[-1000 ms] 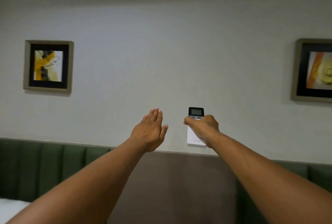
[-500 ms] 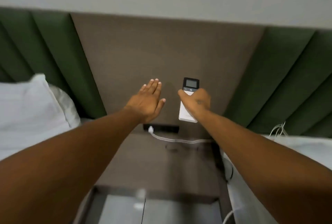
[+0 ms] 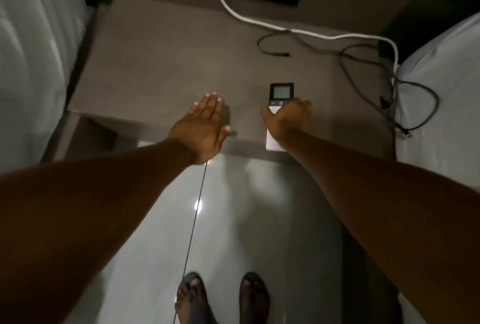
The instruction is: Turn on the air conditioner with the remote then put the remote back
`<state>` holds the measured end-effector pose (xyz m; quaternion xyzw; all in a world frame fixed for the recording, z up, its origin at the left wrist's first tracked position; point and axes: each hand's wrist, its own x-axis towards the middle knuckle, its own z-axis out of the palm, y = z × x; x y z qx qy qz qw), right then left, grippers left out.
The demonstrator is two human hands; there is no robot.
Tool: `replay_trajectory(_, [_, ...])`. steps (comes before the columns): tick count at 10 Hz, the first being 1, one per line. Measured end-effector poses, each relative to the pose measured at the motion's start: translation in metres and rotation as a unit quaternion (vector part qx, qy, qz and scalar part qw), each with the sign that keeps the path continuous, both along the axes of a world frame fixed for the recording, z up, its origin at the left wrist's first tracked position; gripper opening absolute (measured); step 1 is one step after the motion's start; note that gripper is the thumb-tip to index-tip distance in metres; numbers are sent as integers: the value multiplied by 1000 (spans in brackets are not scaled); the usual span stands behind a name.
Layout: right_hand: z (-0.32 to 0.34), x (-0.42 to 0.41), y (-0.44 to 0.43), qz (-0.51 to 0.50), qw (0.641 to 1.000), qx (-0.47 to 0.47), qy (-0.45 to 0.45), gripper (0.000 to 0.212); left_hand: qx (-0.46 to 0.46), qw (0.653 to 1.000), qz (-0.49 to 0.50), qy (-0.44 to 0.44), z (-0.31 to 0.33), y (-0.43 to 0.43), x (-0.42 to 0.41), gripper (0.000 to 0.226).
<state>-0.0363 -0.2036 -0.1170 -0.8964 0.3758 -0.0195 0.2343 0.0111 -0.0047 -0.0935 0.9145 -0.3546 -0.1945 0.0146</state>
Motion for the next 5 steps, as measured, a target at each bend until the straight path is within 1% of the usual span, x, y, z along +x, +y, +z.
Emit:
replay_trajectory(1, [-21, 9, -3, 11, 999, -32, 8, 64, -11, 1000, 4, 6, -21, -12, 6, 68])
replay_trajectory(2, [-36, 23, -10, -11, 998, -54, 36, 77, -18, 1000, -6, 20, -39, -25, 12, 68])
replay_trajectory(3, [-40, 29, -13, -22, 998, -54, 29, 82, -7, 1000, -7, 27, -46, -27, 13, 69])
replay_trajectory(4, [-38, 32, -16, -18, 998, -47, 40, 94, -4, 999, -3, 35, -39, -33, 21, 69])
replay_trajectory(5, [-3, 26, -22, -17, 998, -28, 58, 83, -7, 1000, -29, 7, -3, -36, 34, 69])
